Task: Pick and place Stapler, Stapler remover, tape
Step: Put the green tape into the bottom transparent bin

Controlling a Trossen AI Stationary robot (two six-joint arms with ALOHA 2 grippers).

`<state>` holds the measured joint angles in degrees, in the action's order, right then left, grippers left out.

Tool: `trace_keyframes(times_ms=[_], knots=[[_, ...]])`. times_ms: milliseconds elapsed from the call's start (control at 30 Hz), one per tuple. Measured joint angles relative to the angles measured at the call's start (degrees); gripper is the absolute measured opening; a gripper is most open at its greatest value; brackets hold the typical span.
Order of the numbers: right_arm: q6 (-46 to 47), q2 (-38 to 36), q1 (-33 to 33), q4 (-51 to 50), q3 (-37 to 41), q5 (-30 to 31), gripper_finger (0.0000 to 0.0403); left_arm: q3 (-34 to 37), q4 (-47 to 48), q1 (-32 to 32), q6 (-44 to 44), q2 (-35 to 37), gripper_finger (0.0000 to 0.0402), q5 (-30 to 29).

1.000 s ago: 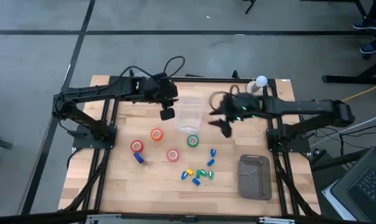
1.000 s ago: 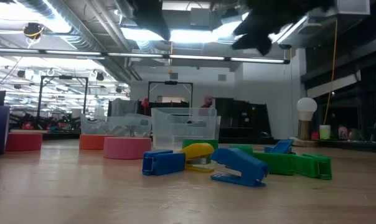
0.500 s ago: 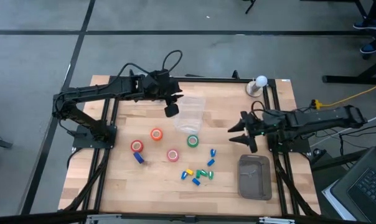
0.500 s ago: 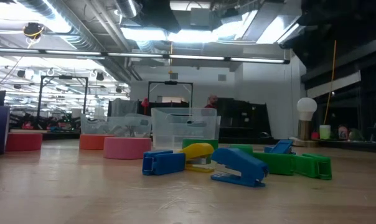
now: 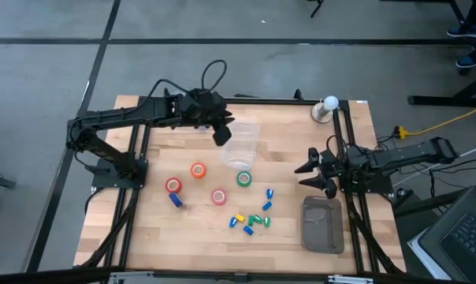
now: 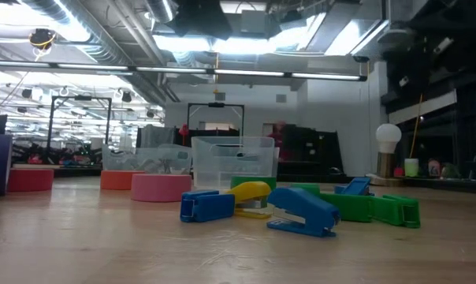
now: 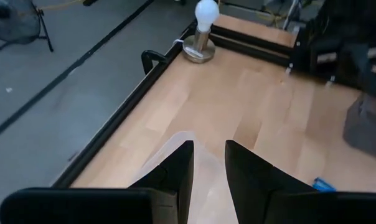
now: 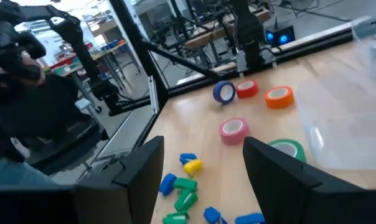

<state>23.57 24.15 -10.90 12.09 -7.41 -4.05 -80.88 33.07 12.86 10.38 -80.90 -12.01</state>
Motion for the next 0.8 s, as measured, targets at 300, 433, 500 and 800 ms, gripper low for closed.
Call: trace_keyframes(times_ms=[300, 433, 500, 800], knots=[[-1.34, -5.34, -0.67, 8.47, 7.00, 0.02, 0.0225, 0.00, -0.30, -1.53, 6.06, 0.00, 0.0086, 0.35], [-6.76, -5.58, -0.67, 8.33, 7.00, 0.01, 0.0225, 0.00, -0.41, -4.19, 1.64, -0.30, 0.0086, 1.36], [-12.08, -5.58, -0.65, 7.99, 7.00, 0.02, 0.0225, 0.05, -0.35, -5.61, 0.62, -0.69, 0.0086, -0.10], [-21.86, -5.68, -0.65, -0.22, 6.96, 12.64, 0.0225, 0.09, -1.50, -7.60, 0.38, -3.80, 0.0086, -2.92]])
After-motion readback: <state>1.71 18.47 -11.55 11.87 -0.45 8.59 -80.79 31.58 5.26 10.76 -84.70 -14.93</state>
